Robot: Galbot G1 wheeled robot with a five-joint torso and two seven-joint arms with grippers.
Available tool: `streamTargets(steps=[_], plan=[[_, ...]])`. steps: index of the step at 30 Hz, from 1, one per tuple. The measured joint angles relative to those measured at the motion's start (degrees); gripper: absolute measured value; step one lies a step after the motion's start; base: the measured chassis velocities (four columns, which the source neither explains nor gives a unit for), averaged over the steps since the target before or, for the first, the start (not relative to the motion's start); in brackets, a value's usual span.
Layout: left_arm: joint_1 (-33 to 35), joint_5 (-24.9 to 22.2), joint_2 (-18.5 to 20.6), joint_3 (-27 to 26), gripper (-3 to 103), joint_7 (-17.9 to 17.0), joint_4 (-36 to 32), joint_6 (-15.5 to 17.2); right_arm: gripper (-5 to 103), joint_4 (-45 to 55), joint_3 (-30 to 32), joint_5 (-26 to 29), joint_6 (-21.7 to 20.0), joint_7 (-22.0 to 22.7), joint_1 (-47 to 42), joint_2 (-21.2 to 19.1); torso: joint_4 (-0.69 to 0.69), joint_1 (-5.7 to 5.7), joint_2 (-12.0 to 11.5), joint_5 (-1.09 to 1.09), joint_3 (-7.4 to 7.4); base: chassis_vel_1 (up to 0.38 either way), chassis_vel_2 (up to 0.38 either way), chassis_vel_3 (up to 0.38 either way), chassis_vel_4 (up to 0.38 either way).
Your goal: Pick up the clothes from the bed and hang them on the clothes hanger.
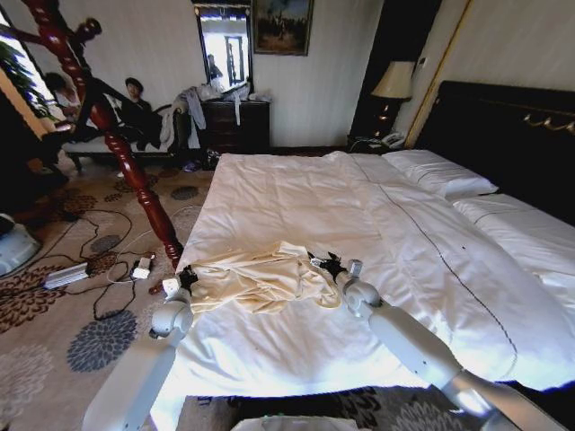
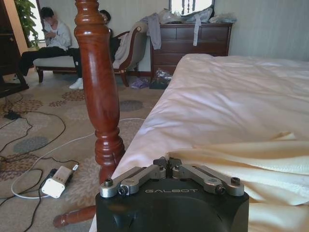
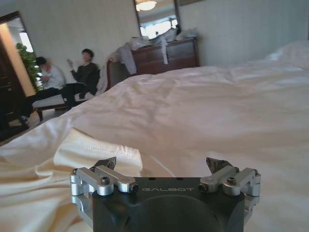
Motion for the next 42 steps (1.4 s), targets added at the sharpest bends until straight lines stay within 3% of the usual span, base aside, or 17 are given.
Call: streamTargets(steps=[6, 15, 17, 19, 20, 22, 26, 28, 29, 34, 41, 42], plan=[[0.43, 0.02, 0.05, -0.26, 0, -0.14, -0.91, -0.02, 100, -5.66, -0.65, -3.75, 1.24, -2.65, 2.33, 1.39, 0.0, 0.01, 0.0, 0.0, 0.0, 0.0, 0.0, 0.0, 0.0], [0.09, -0.05, -0.06, -0.09, 0, -0.31, -1.02, 0.01, 100, -6.42, -2.0, -4.36, 2.31, -5.28, 2.86, 2.1, 0.0, 0.0, 0.0, 0.0, 0.0, 0.0, 0.0, 0.0, 0.0], [0.01, -0.07, -0.07, -0.04, 0, -0.32, -1.01, 0.03, 96, -6.43, -2.13, -4.41, 2.52, -5.86, 2.87, 2.11, 0.0, 0.0, 0.0, 0.0, 0.0, 0.0, 0.0, 0.0, 0.0], [-0.11, -0.1, -0.07, 0.03, 0, -0.34, -0.94, 0.05, 90, -6.55, -2.4, -5.1, 2.54, -6.15, 2.85, 2.11, 0.0, 0.0, 0.0, 0.0, 0.0, 0.0, 0.0, 0.0, 0.0], [-0.19, -0.15, -0.07, 0.07, 0, -0.37, -0.9, 0.06, 82, -6.78, -2.63, -5.92, 2.19, -6.14, 2.85, 2.11, 0.0, 0.0, 0.0, 0.0, 0.0, 0.0, 0.0, 0.0, 0.0], [-0.23, -0.19, -0.06, 0.09, 0, -0.4, -0.9, 0.07, 82, -6.93, -2.77, -6.35, 1.95, -6.11, 2.85, 2.11, 0.0, 0.0, 0.0, 0.0, 0.0, 0.0, 0.0, 0.0, 0.0], [-0.26, -0.32, 0.04, 0.11, 0, -0.48, -0.98, 0.13, 61, -6.98, -3.27, -6.61, -0.43, -3.64, 2.92, 2.33, 0.0, 0.0, 0.0, 0.0, 0.0, 0.0, 0.0, 0.0, 0.0], [-0.26, -0.32, 0.09, 0.11, 0, -0.49, -0.98, 0.14, 61, -6.98, -3.42, -6.57, -0.73, -3.24, 2.98, 2.38, 0.0, 0.0, 0.0, 0.0, 0.0, 0.0, 0.0, 0.0, 0.0], [-0.26, -0.33, 0.21, 0.11, 0, -0.49, -0.98, 0.16, 49, -7.03, -3.66, -6.54, -0.95, -2.88, 3.08, 2.45, 0.0, 0.0, 0.0, -0.01, 0.0, 0.0, 0.0, 0.0, 0.0], [-0.23, -0.34, 0.36, 0.04, 0, -0.49, -0.88, 0.17, 37, -7.01, -4.14, -6.52, -1.07, -2.79, 3.21, 2.56, 0.0, 0.0, 0.0, 0.0, 0.0, 0.0, 0.0, 0.0, 0.0], [-0.39, -0.46, 0.45, 0.05, 0, -0.65, -0.76, 0.17, 5, -6.35, -4.5, -6.52, -0.77, -3.51, 3.54, 1.89, 0.0, 0.0, 0.0, 0.0, 0.0, 0.0, 0.0, 0.0, 0.0], [-0.39, -0.46, 0.45, 0.05, 0, -0.65, -0.76, 0.17, 5, -6.35, -4.5, -6.52, -0.77, -3.51, 3.54, 1.89, 0.0, 0.0, 0.0, 0.0, 0.0, 0.0, 0.0, 0.0, 0.0]])
